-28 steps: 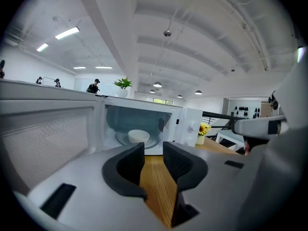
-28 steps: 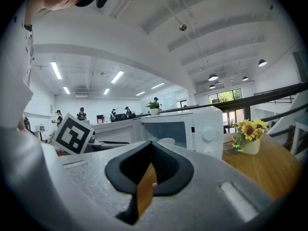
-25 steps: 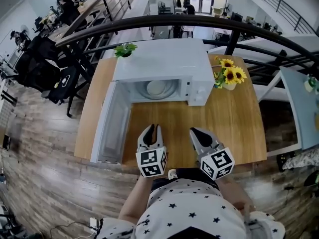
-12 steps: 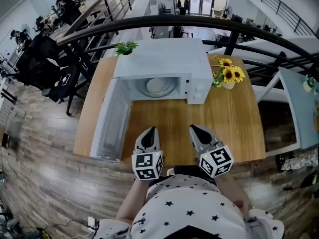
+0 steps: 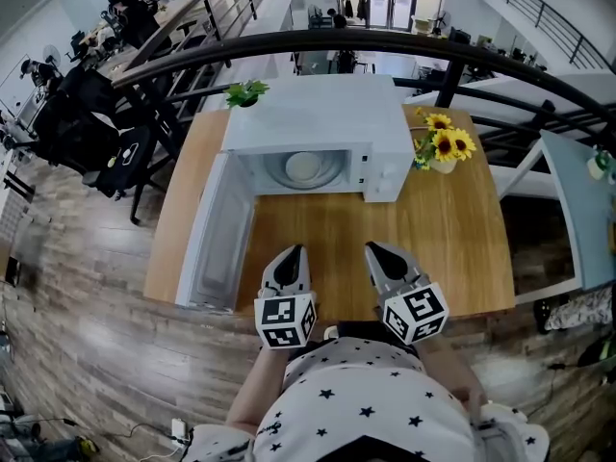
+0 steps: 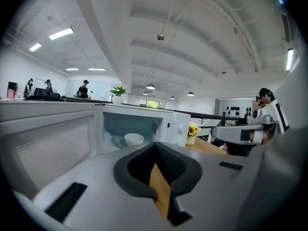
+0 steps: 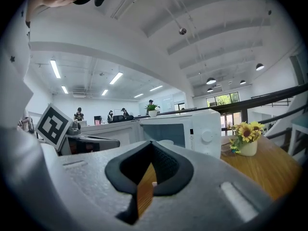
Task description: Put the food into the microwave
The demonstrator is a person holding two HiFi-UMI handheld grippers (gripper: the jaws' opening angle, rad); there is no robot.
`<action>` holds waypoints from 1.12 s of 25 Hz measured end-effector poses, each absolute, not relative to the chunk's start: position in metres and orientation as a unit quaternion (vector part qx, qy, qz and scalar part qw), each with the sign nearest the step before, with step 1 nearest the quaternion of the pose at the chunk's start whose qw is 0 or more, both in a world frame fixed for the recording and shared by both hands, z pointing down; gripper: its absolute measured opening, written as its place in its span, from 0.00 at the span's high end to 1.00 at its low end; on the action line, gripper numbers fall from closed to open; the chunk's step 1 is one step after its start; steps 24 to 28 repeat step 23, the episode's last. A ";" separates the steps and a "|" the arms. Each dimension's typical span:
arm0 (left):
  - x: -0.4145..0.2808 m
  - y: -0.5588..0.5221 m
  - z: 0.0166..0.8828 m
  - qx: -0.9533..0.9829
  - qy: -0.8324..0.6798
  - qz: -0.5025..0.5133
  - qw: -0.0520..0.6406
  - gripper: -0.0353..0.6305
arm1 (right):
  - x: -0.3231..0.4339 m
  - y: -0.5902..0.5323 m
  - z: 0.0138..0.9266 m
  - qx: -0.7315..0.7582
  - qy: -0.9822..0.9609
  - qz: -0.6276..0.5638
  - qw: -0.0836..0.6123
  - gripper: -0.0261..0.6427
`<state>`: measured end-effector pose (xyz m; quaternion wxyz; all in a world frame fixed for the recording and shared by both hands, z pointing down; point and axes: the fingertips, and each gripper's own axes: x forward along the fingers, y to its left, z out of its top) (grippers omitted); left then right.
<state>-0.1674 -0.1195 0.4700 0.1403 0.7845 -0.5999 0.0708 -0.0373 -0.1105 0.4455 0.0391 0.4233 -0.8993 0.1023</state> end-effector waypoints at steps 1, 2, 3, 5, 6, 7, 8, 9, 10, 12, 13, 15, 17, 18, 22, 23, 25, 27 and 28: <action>-0.167 -0.120 0.470 0.785 -0.599 0.071 0.141 0.94 | -0.037 -0.111 0.445 0.424 -0.899 0.101 0.041 0.95; -0.167 -0.121 0.470 0.786 -0.598 0.071 0.141 0.94 | -0.037 -0.111 0.445 0.425 -0.898 0.101 0.041 0.95; -0.167 -0.122 0.470 0.786 -0.598 0.071 0.141 0.94 | -0.037 -0.112 0.445 0.426 -0.898 0.102 0.041 0.95; -0.167 -0.123 0.471 0.786 -0.597 0.071 0.143 0.94 | -0.037 -0.113 0.445 0.426 -0.898 0.103 0.040 0.95; -0.167 -0.123 0.471 0.786 -0.597 0.070 0.144 0.94 | -0.036 -0.113 0.445 0.426 -0.898 0.104 0.039 0.95; -0.166 -0.124 0.471 0.786 -0.597 0.070 0.145 0.94 | -0.036 -0.113 0.446 0.426 -0.898 0.105 0.039 0.95; -0.166 -0.125 0.471 0.786 -0.596 0.071 0.146 0.94 | -0.036 -0.114 0.446 0.425 -0.898 0.106 0.039 0.95; -0.166 -0.125 0.472 0.786 -0.596 0.071 0.147 0.94 | -0.036 -0.114 0.447 0.424 -0.898 0.108 0.039 0.95; -0.165 -0.126 0.472 0.787 -0.595 0.071 0.147 0.94 | -0.036 -0.114 0.447 0.424 -0.898 0.109 0.039 0.95; -0.165 -0.127 0.471 0.787 -0.594 0.070 0.148 0.94 | -0.036 -0.115 0.448 0.424 -0.898 0.111 0.039 0.95; -0.165 -0.128 0.471 0.788 -0.594 0.069 0.149 0.94 | -0.036 -0.116 0.448 0.424 -0.898 0.110 0.039 0.95; -0.164 -0.130 0.472 0.788 -0.593 0.069 0.150 0.94 | -0.036 -0.118 0.448 0.425 -0.898 0.110 0.039 0.95; -0.164 -0.132 0.474 0.788 -0.593 0.071 0.151 0.94 | -0.036 -0.120 0.448 0.425 -0.898 0.110 0.040 0.95; -0.164 -0.133 0.475 0.788 -0.592 0.071 0.152 0.94 | -0.036 -0.121 0.448 0.425 -0.898 0.109 0.041 0.95; -0.164 -0.134 0.476 0.788 -0.591 0.071 0.154 0.94 | -0.035 -0.122 0.449 0.425 -0.898 0.109 0.043 0.95; -0.163 -0.135 0.477 0.789 -0.591 0.071 0.155 0.94 | -0.035 -0.122 0.449 0.425 -0.897 0.109 0.043 0.95; -0.163 -0.135 0.477 0.789 -0.591 0.071 0.155 0.94 | -0.035 -0.122 0.449 0.425 -0.897 0.109 0.043 0.95; -0.163 -0.135 0.477 0.789 -0.591 0.071 0.155 0.94 | -0.035 -0.122 0.449 0.425 -0.897 0.109 0.043 0.95; -0.163 -0.135 0.477 0.789 -0.591 0.071 0.155 0.94 | -0.035 -0.122 0.449 0.425 -0.897 0.109 0.043 0.95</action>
